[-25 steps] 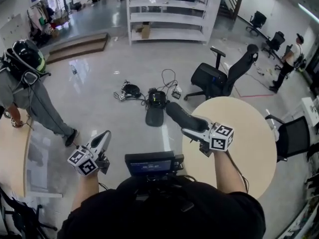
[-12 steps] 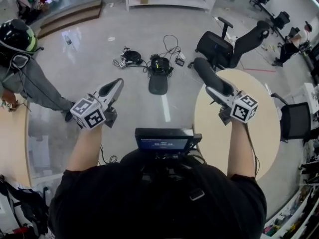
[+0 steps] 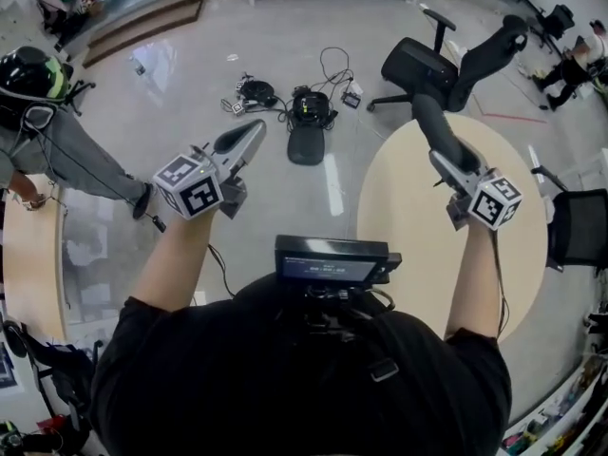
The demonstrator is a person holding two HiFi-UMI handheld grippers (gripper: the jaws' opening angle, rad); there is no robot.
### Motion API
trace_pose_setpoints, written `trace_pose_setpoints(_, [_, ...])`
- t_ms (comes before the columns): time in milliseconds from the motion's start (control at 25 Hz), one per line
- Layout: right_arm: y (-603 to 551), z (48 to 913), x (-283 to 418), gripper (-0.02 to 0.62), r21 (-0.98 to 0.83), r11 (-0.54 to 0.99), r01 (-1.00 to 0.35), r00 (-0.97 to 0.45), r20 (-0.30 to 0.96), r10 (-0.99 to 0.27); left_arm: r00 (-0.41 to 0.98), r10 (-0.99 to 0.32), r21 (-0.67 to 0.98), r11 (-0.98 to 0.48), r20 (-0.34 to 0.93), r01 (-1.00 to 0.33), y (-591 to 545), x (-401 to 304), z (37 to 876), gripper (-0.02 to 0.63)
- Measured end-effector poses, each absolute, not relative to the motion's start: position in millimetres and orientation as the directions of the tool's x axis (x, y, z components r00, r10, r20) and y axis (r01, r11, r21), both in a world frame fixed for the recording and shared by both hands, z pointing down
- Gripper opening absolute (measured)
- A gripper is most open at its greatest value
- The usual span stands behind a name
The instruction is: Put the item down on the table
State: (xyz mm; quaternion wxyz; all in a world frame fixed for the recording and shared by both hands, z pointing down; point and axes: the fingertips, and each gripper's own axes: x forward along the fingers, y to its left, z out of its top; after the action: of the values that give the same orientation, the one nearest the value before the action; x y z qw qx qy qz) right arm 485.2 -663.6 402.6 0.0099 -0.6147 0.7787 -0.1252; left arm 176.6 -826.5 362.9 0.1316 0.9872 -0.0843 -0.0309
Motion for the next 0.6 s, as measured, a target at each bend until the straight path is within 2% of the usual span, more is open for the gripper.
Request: trace_pose_setpoints(600, [-556,459,723,0.325,-0.184,-0.036,-0.982,0.003,0.177,-0.984,0.995,0.094,0.259,-0.962,0.033,0.083,-754,467,405,0.002])
